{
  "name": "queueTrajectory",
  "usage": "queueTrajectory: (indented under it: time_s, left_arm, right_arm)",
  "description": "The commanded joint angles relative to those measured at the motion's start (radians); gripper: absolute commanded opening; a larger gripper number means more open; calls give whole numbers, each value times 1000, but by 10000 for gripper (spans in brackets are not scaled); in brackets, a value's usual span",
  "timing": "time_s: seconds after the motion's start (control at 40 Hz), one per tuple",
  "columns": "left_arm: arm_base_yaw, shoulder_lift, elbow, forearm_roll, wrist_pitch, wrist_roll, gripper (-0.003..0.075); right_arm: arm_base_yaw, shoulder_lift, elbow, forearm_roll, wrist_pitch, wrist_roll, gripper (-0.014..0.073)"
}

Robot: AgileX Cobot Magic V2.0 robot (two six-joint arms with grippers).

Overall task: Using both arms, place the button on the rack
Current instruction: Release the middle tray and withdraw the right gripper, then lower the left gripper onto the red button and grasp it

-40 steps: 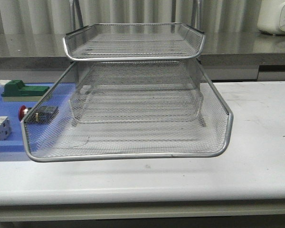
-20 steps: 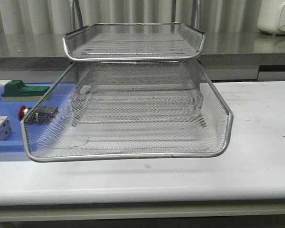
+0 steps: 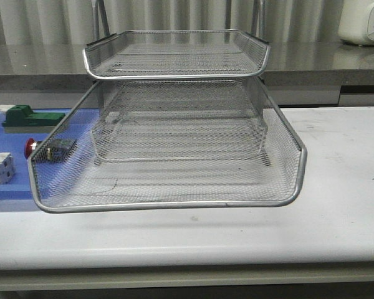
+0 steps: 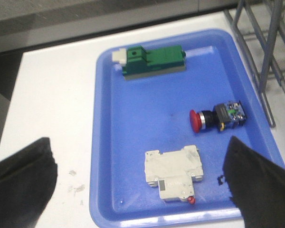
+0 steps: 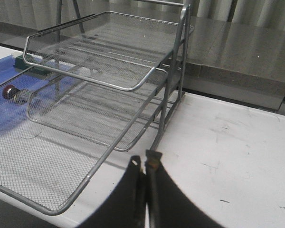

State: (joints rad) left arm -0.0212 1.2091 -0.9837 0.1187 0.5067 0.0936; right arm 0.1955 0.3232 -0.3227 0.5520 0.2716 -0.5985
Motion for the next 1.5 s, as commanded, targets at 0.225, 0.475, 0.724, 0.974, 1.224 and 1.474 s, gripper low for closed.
queueTrajectory:
  time_s: [0.225,0.475,0.724,0.974,1.224,1.474]
  left_arm:
    - [-53,371,-373,-67,291,272,671]
    - [-53,599,-574,-185,432,514,671]
    - [-53,793,-741,-197,546,571,671]
    - [-53,903,-818,-266,554,624,671]
    - [-69,954,-840,-266,496,649,671]
    - [-96,972,-840,-273,445,669,671]
  right_arm:
    - [3,5,-27,12,-72,0,-60]
    - [3,5,-27,12,-71,0,-60]
    - [3,5,-27,12,-59,0,-60]
    - [3,5,-27,12,-53,0,-60]
    - [3,5,-27,12,-53,0,-60]
    - [3,5,-27,12,-53,0,-60]
